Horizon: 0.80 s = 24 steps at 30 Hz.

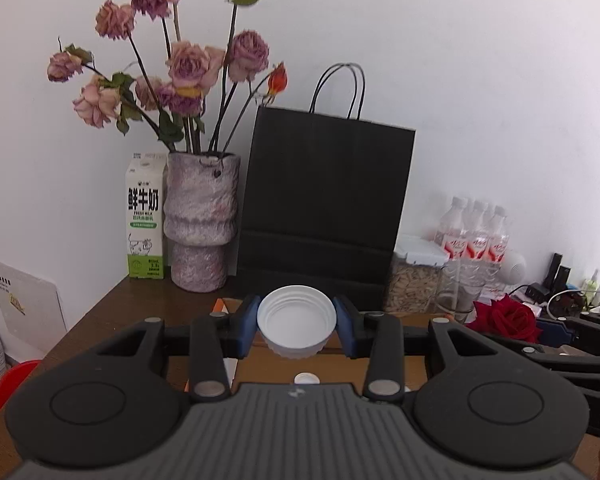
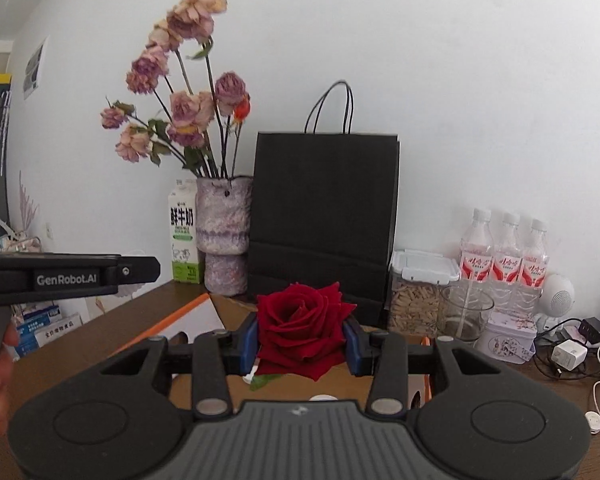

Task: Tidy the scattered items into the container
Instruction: 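Carry the cap and the rose into the box and open both tools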

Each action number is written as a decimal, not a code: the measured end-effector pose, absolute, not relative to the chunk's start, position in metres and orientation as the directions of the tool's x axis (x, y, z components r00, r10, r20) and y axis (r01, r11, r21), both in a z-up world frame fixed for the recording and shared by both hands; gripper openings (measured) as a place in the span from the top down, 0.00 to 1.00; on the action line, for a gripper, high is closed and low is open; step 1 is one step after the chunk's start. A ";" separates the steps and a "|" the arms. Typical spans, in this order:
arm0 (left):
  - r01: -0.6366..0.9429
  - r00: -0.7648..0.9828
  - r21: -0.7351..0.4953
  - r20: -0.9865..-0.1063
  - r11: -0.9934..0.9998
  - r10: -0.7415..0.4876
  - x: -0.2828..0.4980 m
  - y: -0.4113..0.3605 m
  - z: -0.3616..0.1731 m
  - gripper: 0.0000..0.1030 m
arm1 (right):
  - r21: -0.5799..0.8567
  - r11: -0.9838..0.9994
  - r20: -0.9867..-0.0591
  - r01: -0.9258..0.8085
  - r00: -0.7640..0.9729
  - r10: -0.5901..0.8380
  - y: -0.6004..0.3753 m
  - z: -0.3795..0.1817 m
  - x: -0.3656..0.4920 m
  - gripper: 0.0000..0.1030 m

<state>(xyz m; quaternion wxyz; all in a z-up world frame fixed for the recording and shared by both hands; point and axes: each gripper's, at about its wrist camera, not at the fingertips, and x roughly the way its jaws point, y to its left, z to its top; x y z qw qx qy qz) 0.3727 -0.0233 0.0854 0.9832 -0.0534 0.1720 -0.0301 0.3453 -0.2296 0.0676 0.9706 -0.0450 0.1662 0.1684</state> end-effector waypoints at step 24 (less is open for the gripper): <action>0.005 0.864 -0.041 -0.503 0.999 -0.025 0.424 -0.040 0.031 0.00 | 0.053 0.925 -0.591 -0.377 0.735 0.333 -0.226 0.015 0.418 0.07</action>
